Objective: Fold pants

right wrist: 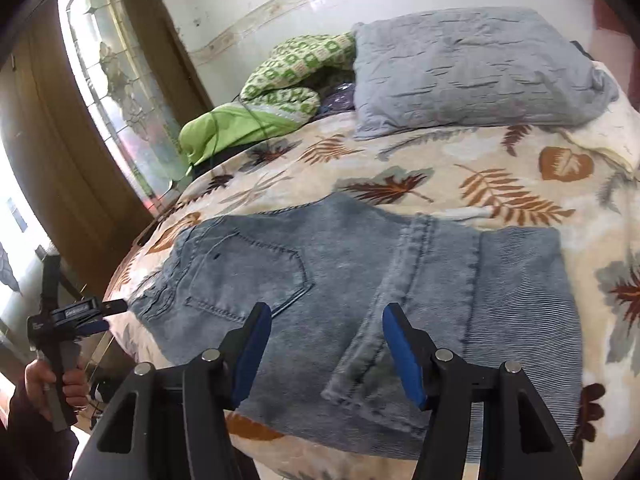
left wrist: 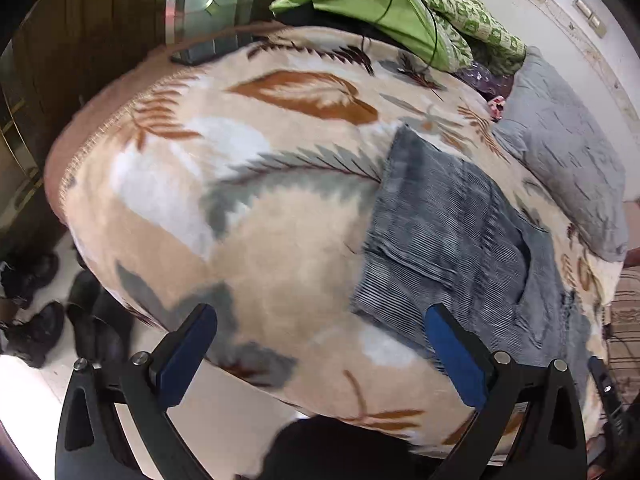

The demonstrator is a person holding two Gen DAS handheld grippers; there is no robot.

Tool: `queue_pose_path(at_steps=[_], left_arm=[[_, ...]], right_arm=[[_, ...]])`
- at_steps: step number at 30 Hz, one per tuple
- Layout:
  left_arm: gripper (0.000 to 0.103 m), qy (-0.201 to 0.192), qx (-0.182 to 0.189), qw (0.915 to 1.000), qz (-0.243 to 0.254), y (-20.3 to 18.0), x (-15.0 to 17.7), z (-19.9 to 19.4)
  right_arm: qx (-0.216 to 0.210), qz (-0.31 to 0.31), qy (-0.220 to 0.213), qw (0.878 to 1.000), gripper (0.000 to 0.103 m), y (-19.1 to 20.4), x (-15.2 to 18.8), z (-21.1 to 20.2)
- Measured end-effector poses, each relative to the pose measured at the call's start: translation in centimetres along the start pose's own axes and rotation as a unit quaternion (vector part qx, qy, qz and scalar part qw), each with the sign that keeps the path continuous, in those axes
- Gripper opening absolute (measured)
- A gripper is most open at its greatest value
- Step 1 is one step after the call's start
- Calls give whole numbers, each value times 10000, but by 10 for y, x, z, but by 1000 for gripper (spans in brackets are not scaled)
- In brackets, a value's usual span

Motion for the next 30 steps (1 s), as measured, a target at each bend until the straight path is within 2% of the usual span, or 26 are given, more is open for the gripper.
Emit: queue_pose_path(at_steps=[4, 6, 8, 11, 20, 21, 23, 24, 26, 29, 30], left_arm=[[103, 241, 297, 9986, -368, -4, 6, 13], [103, 358, 625, 9953, -649, -3, 7, 18], [103, 553, 780, 9921, -811, -4, 7, 27], [103, 412, 684, 9939, -760, -8, 2, 30], [101, 213, 1161, 9879, -1010, -13, -24, 34], [99, 197, 1225, 9872, -1008, -14, -25, 34], [82, 257, 1317, 9867, -921, -19, -25, 36], [78, 311, 1337, 9867, -873, -21, -25, 38], [64, 331, 1304, 9875, -825, -21, -23, 37], [50, 454, 1507, 9831, -933, -18, -22, 37], [50, 477, 1558, 9821, -941, -19, -22, 36]], right_arm=[[13, -195, -23, 9998, 62, 7, 3, -1], [-7, -155, -23, 9999, 62, 5, 3, -3], [15, -97, -49, 9999, 62, 2, 2, -5], [10, -3, -108, 9999, 62, -3, 0, -9], [84, 56, -186, 9998, 62, -10, -1, -14], [87, 70, -190, 9998, 62, -11, -1, -15], [98, 99, -191, 9997, 62, -12, -1, -15], [104, 109, -187, 9997, 62, -13, -1, -14], [105, 128, -187, 9997, 62, -14, -1, -14], [111, 139, -210, 9996, 62, -14, -1, -15], [120, 146, -217, 9996, 62, -14, -1, -15]])
Point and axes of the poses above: each gripper's, at about its wrist camera, not at the fingertips, and z roughly the way its jaws point, y to its left, x to its underside, the point moved 3 cm from there along z, roughly the way its jaws point, and after that the axes turned 7 degrees about x, right-handed, at the moved point
